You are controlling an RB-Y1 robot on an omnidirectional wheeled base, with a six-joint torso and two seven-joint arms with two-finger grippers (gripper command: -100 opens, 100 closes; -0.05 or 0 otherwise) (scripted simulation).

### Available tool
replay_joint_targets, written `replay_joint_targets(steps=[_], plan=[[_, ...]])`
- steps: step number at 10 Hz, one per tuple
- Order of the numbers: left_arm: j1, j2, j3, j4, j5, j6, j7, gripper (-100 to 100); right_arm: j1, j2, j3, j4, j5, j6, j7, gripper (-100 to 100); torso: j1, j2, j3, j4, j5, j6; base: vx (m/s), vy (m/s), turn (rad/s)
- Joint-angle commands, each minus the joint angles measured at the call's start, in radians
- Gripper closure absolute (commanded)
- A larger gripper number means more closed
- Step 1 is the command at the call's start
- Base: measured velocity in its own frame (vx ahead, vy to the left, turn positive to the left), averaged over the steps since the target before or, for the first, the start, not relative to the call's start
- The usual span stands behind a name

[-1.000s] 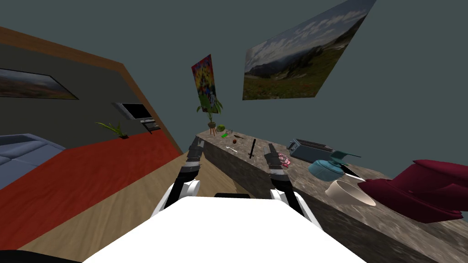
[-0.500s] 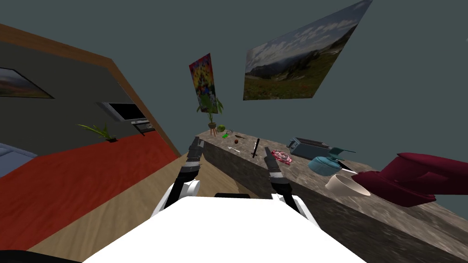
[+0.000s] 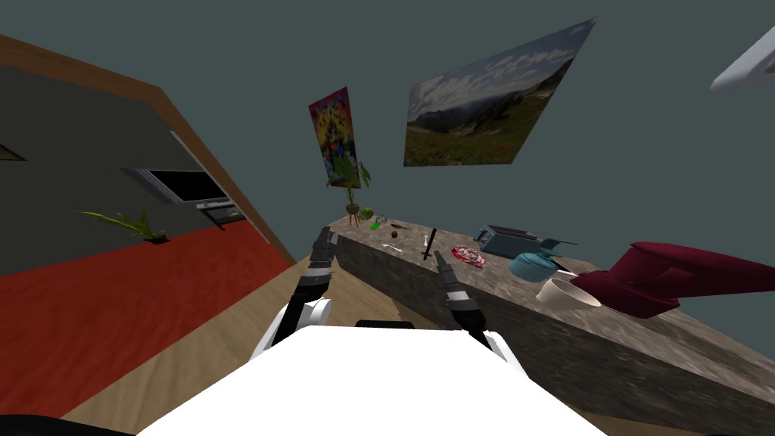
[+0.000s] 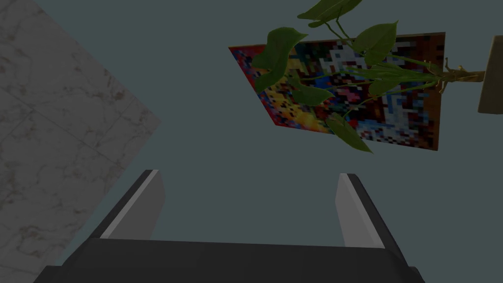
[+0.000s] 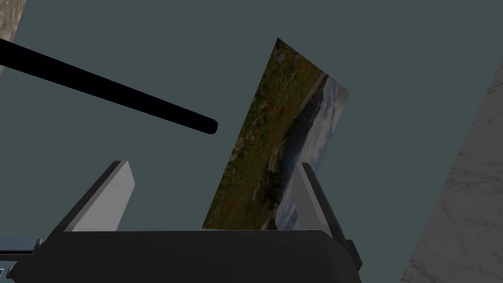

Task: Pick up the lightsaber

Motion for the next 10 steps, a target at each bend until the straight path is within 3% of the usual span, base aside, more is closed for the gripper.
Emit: replay_joint_targets(steps=[1,4,10], plan=[[0.0,0.0,0.0,0.0,0.0,0.0,0.0,0,0.01,-0.005,-0.013,0.024,0.05,0.002,0.027,-100,0.0,0.0,0.0,0.0,0.0,0.0,-0.008,0.154,-0.161],[0.0,0.0,0.0,0.0,0.0,0.0,0.0,0,0.023,-0.017,-0.037,0.057,0.127,0.005,0.062,-100,0.0,0.0,0.0,0.0,0.0,-0.001,0.002,0.146,-0.117],[0.0,0.0,0.0,0.0,0.0,0.0,0.0,0,0.037,-0.062,-0.135,0.145,0.289,0.028,0.179,-100,0.005,-0.004,-0.002,-0.001,0.001,0.0,0.025,0.194,-0.155]])
